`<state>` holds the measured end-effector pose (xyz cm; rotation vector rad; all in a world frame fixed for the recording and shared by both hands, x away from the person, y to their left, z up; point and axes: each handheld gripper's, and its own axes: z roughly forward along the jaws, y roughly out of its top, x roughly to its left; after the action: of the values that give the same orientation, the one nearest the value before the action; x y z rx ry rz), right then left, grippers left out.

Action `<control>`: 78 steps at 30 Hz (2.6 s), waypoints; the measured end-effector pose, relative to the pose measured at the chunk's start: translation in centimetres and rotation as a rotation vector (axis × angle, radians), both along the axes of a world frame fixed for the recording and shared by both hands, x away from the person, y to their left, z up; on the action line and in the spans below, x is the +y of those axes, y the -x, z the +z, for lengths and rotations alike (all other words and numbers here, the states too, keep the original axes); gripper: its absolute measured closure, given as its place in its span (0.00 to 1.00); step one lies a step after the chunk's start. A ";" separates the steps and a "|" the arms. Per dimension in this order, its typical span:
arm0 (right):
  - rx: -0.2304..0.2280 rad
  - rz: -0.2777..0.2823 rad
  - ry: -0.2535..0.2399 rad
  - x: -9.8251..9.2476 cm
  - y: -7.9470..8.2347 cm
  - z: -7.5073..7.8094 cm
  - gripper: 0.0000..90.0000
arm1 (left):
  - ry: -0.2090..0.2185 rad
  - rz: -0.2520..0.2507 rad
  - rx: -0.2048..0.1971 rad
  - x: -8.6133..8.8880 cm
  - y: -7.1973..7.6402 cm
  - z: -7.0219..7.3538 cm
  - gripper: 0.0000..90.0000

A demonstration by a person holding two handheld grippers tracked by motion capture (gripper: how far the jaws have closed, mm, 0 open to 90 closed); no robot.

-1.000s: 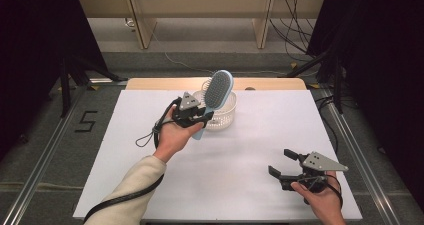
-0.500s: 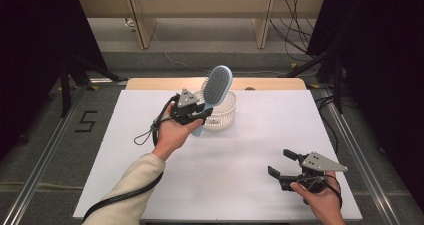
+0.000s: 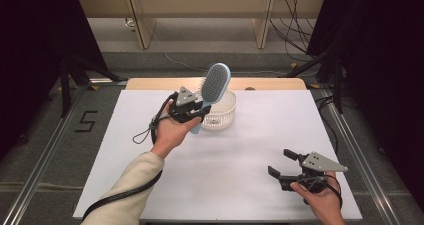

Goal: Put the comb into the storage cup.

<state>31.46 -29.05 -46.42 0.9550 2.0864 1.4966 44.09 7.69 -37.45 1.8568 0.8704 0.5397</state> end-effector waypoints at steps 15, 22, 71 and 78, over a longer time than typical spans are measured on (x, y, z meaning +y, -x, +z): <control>-0.003 -0.003 -0.003 -0.1 0.0 0.0 0.18 | 0.013 0.001 -0.010 -0.3 -0.5 0.5 0.78; -0.003 -0.003 -0.001 -0.1 0.0 0.0 0.18 | 0.019 0.000 -0.013 -0.4 -0.6 0.7 0.78; -0.003 -0.011 -0.007 -0.3 0.0 0.0 0.18 | 0.025 0.009 -0.042 -0.5 -1.5 1.7 0.78; -0.002 -0.012 -0.006 -0.3 0.0 0.0 0.18 | 0.018 0.010 -0.047 -0.6 -1.7 1.8 0.78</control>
<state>31.47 -29.31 -46.40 0.9661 2.0725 1.4985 45.79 7.07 -35.68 1.8178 0.8507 0.5775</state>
